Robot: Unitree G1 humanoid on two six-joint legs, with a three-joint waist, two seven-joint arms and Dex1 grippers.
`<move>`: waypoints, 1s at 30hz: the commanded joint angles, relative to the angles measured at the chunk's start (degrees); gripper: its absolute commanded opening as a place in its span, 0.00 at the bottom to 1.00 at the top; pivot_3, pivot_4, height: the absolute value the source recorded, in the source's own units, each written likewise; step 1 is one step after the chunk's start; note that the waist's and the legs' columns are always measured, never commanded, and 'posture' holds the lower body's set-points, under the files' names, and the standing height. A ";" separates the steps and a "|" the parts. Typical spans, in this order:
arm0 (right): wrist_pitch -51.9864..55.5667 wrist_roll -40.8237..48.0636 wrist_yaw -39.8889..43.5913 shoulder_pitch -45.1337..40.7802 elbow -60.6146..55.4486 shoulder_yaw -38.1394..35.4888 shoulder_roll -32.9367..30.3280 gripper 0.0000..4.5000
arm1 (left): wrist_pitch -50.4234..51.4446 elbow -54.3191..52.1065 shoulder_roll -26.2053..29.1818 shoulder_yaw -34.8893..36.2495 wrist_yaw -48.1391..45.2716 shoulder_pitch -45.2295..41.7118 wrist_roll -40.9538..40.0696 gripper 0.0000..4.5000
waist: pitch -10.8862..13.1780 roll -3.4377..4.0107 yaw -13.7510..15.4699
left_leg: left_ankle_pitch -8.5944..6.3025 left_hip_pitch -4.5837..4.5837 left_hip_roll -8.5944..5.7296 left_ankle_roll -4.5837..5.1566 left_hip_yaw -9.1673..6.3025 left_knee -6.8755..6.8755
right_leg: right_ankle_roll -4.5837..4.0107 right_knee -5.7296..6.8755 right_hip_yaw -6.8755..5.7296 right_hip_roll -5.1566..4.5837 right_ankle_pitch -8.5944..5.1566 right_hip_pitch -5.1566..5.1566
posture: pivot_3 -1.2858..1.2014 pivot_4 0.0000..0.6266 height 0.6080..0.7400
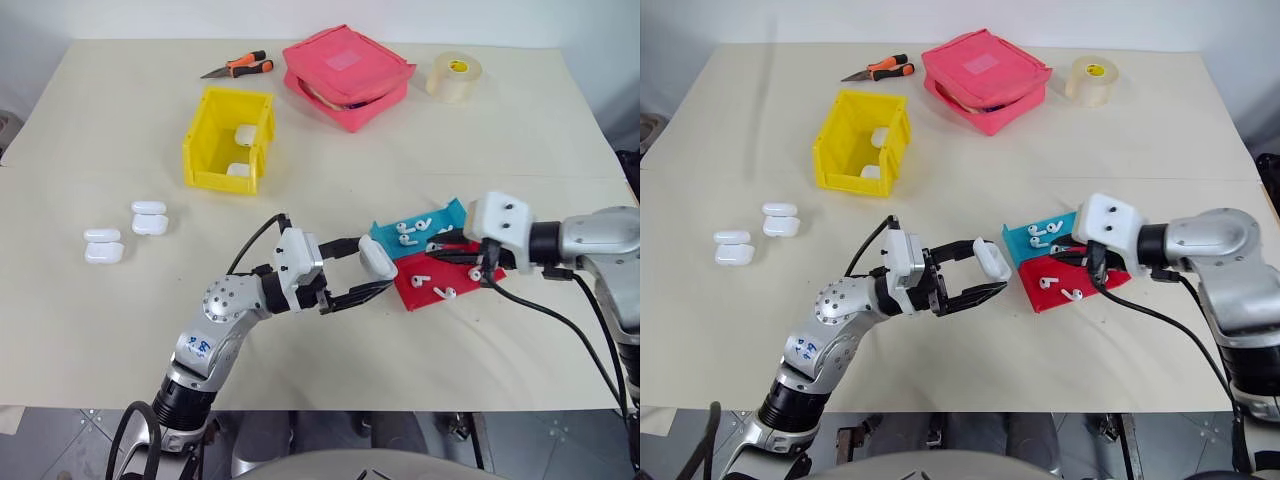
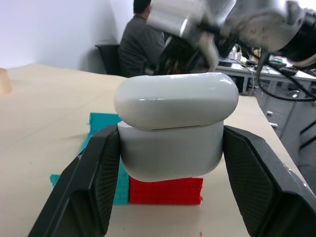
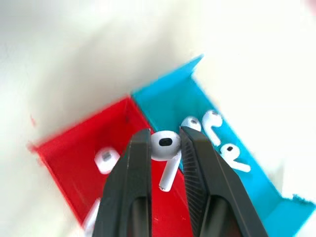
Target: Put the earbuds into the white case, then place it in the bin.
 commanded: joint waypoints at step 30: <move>-3.04 28.07 -18.38 9.98 -17.35 -0.41 22.46 0.10 | -4.48 8.41 0.14 4.67 -25.45 -7.22 -11.00 0.62 | -0.02 0.03 -0.25 | -0.04 0.02 0.01 0.07 0.05 0.00 | 0.00 0.01 0.06 0.08 0.00 -0.02 | 0.52 0.24 1.00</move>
